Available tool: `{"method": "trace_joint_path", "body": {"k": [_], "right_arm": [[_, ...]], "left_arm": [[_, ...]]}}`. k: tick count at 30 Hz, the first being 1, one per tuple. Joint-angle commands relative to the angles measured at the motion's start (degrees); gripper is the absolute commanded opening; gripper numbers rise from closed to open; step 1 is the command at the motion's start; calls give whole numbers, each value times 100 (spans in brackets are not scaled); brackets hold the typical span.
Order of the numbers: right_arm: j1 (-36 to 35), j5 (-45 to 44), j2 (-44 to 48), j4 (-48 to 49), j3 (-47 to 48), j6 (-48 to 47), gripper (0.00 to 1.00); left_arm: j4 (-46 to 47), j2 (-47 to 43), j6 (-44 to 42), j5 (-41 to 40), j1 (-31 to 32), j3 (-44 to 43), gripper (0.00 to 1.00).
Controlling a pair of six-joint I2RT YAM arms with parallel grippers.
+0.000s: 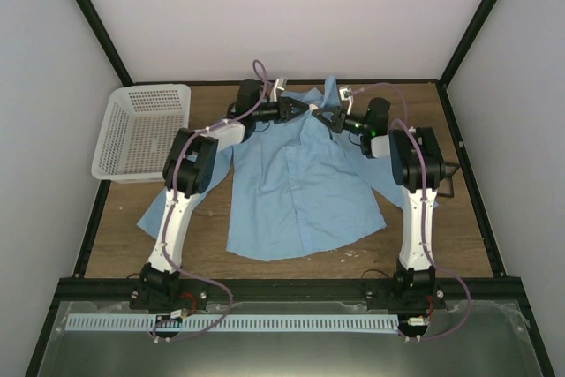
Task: Pin the brooch onto the clothing
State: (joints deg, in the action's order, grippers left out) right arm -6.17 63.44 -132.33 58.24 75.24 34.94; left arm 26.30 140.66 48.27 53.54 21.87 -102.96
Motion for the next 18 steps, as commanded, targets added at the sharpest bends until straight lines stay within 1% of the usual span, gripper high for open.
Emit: {"method": "trace_joint_path", "body": {"k": [1,4,6,7,10,12,15,18], "right_arm": [[24,135,-47,287,208,71,1],[20,134,-47,315,208,113,1],[20,134,-55,326,211,126,1],[20,123,-56,321,210,130,1],[20,116,-69,288,234,144,1],[20,99,-66,160,262,85,2],[20,26,25,-264,260,-202,5],[20,-8,129,-646,216,-522,5]], "left_arm": [[442,282,199,244,79,52,27],[626,295,326,329,84,106,28],[819,272,402,357,83,218,26],[870,250,417,359,83,245,23],[986,219,456,364,81,315,10],[1072,199,492,347,81,354,5],[1145,183,521,335,66,377,1],[1299,194,640,359,38,390,0]]}}
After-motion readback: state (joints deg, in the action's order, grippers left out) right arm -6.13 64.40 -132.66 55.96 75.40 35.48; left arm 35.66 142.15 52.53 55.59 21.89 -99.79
